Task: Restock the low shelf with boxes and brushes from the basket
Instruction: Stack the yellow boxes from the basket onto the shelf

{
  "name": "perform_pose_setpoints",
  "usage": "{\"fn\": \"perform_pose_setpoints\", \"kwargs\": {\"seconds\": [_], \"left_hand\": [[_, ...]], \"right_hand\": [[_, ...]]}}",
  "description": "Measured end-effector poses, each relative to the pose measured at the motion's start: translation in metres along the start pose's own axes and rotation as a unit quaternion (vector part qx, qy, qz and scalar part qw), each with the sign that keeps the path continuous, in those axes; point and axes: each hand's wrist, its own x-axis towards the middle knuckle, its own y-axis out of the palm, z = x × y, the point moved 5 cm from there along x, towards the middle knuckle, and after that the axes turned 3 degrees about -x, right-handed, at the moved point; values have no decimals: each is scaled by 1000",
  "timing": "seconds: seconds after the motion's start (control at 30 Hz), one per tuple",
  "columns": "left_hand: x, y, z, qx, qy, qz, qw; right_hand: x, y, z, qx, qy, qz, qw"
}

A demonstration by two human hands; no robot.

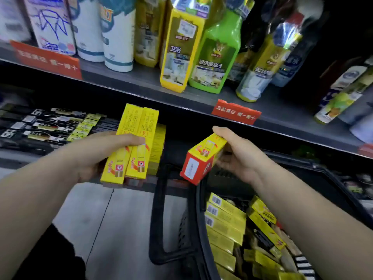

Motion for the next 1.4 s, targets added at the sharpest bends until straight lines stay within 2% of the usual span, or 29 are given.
{"fn": "perform_pose_setpoints", "kwargs": {"seconds": [0.27,0.37,0.47,0.63,0.73,0.83,0.9,1.0,1.03,1.1,1.2,1.4], "left_hand": [[32,-92,24,-21,-3,-108,994],[46,-107,34,-36,-1,-143,989],[57,-114,42,-37,-3,-150,988],[68,-125,47,-30,-11,-143,989],[73,-135,46,-36,-6,-152,988],[75,-150,46,-41,-6,-186,982],[76,-156,47,-44,-8,-200,979],[76,-157,51,-38,-18,-205,978],[76,-155,52,-35,-21,-204,978],[77,-152,53,-32,-27,-201,979],[77,-147,52,-30,-28,-199,979],[79,-139,53,-31,-32,-194,980]], "right_hand": [[53,92,20,-27,45,43,998],[79,114,19,-51,53,26,997],[108,126,9,-64,70,5,995],[142,138,-20,-107,127,11,986],[148,137,-40,-129,163,49,977],[153,131,-45,-229,121,74,963],[157,128,-38,-367,45,58,927],[161,134,-35,-602,-47,62,794],[160,138,-38,-645,-51,79,758],[159,146,-47,-686,-49,110,717],[158,154,-51,-701,-57,114,701],[155,160,-53,-694,-74,114,707]]}}
